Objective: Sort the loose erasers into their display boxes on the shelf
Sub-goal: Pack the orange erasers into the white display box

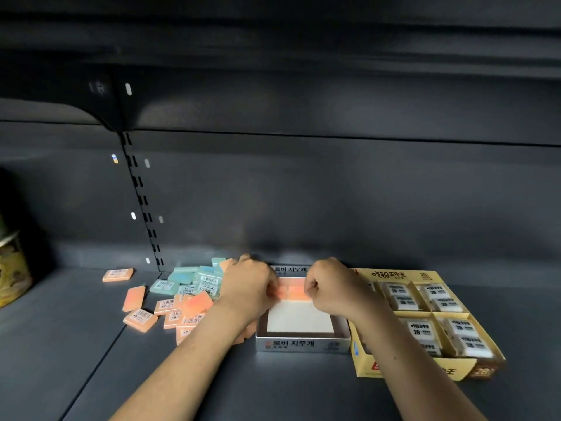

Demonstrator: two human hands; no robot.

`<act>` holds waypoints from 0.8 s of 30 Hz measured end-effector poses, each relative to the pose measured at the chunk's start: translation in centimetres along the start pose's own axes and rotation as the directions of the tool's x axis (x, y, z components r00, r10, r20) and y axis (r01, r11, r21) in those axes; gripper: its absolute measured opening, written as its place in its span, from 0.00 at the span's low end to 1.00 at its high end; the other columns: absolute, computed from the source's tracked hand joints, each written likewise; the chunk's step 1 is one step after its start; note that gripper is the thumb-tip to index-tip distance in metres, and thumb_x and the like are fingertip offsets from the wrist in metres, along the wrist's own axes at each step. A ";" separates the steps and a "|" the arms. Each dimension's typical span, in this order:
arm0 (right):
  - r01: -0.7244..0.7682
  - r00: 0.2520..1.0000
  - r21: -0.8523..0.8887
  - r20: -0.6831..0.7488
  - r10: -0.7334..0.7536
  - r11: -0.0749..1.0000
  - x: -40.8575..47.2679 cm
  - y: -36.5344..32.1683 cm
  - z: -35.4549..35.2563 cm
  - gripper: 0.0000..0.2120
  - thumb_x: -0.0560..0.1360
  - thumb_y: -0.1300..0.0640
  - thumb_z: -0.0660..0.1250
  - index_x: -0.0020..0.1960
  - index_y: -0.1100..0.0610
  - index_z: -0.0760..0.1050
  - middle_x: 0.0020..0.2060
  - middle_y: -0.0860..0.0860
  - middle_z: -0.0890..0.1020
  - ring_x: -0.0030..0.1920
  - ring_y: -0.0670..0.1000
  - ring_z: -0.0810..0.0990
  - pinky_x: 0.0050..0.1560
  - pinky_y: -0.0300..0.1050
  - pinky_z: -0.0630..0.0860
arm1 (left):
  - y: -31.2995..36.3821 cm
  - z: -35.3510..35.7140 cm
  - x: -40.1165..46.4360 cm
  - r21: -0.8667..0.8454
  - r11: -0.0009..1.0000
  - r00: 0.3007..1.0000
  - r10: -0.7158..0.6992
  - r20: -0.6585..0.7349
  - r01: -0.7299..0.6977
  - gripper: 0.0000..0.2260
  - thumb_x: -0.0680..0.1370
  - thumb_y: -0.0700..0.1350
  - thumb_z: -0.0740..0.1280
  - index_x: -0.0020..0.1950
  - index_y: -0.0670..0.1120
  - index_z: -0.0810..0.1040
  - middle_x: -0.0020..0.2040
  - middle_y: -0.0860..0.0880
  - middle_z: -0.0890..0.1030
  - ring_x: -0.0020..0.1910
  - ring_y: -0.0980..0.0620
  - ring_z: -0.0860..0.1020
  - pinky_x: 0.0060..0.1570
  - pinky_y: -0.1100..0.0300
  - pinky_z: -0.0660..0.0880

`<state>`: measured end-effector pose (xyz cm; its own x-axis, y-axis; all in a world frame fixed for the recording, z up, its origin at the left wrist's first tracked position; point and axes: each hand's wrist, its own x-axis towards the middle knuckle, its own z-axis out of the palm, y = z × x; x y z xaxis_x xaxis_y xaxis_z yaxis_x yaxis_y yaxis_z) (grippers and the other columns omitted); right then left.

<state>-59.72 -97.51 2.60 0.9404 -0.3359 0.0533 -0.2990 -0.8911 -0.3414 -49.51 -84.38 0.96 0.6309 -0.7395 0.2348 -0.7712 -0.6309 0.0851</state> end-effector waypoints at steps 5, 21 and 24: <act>-0.024 0.999 -0.076 0.047 0.027 0.997 -0.2 0.0 0.5 0.05 0.72 0.62 0.66 0.43 0.61 0.81 0.43 0.56 0.82 0.42 0.55 0.81 0.43 0.45 0.78 | 0.2 0.3 0.0 0.042 0.999 1.000 -0.010 -0.016 0.010 0.11 0.71 0.49 0.66 0.52 0.55 0.81 0.52 0.54 0.82 0.58 0.48 0.71 0.57 0.59 0.65; 0.098 0.995 -0.075 -0.003 -0.098 0.992 -0.5 -0.4 0.1 0.10 0.72 0.65 0.63 0.38 0.52 0.78 0.40 0.45 0.69 0.46 0.49 0.74 0.41 0.35 0.66 | -4.2 -3.2 0.2 -0.462 0.887 0.992 -0.076 -0.101 0.021 0.04 0.72 0.44 0.72 0.45 0.50 0.82 0.44 0.55 0.83 0.40 0.63 0.80 0.42 0.72 0.72; 0.137 0.987 -0.077 -0.078 -0.143 0.988 -0.2 -0.6 0.1 0.11 0.72 0.65 0.64 0.36 0.51 0.75 0.37 0.42 0.65 0.42 0.45 0.70 0.36 0.32 0.61 | -7.1 -4.6 -1.4 -0.555 0.831 0.989 -0.115 -0.093 0.044 0.05 0.71 0.45 0.72 0.44 0.55 0.81 0.43 0.62 0.81 0.42 0.69 0.77 0.46 0.78 0.67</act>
<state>-59.74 -96.91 2.70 0.9579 -0.2281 0.1741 -0.1792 -0.9494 -0.2581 -45.35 -77.75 4.52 0.7044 -0.6374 0.3122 -0.6600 -0.4264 0.6186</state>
